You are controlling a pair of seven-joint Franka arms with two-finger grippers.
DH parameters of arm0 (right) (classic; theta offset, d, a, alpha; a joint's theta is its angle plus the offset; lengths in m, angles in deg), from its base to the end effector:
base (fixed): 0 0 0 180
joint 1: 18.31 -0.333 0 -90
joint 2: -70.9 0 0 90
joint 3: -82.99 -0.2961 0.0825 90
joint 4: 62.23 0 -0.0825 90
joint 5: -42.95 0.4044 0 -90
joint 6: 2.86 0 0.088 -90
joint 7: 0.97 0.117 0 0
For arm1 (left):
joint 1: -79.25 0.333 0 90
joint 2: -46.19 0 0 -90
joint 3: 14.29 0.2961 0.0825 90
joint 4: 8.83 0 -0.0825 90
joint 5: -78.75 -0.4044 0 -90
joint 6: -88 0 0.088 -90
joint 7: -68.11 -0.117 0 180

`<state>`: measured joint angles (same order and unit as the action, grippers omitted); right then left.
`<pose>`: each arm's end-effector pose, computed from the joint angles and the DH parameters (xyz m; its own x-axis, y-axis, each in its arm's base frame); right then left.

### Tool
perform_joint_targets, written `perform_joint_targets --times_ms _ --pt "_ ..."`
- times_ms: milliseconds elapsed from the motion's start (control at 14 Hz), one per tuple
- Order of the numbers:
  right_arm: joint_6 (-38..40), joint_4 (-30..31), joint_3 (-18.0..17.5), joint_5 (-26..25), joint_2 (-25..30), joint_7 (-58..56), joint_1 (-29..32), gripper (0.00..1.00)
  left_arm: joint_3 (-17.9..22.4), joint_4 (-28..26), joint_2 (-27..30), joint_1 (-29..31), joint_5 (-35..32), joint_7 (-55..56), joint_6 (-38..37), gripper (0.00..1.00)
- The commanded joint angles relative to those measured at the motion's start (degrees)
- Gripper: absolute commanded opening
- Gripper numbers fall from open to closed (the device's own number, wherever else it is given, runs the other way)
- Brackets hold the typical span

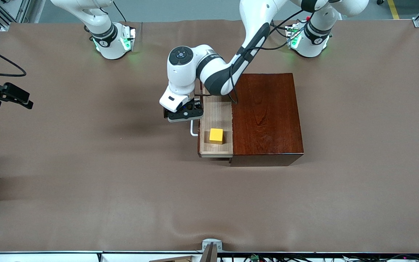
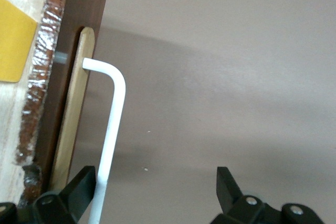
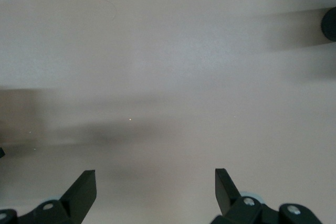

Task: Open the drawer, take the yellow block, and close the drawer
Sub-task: 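Pull the drawer handle outward with the left gripper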

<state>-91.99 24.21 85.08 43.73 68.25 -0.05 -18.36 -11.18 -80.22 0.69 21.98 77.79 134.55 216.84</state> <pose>0.5869 -0.0188 0.5970 0.9987 -0.0514 0.0005 -0.0514 -0.9986 -0.0119 0.4472 -0.6359 0.2768 0.9722 0.1933 0.1320 0.1702 -0.9709 0.1684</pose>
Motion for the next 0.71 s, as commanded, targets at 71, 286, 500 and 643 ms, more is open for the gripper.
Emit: perform_joint_targets --times_ms 71,286,500,643 --pt "0.0 0.4 -0.7 0.6 0.6 -0.1 0.9 1.0 -0.1 1.5 -1.3 -0.7 0.9 1.4 2.7 1.0" --pt "0.1 0.5 -0.7 0.6 0.6 -0.1 0.8 1.0 0.2 1.2 -0.3 -1.7 0.1 1.3 0.5 1.0" --pt "0.1 0.4 -0.7 0.6 0.6 -0.1 0.8 1.0 0.4 1.2 0.9 -1.7 0.2 1.3 -0.7 1.0" --pt "0.1 0.5 -0.7 0.6 0.6 -0.1 0.8 1.0 0.4 1.2 1.8 -1.7 0.2 1.3 -1.5 1.0"
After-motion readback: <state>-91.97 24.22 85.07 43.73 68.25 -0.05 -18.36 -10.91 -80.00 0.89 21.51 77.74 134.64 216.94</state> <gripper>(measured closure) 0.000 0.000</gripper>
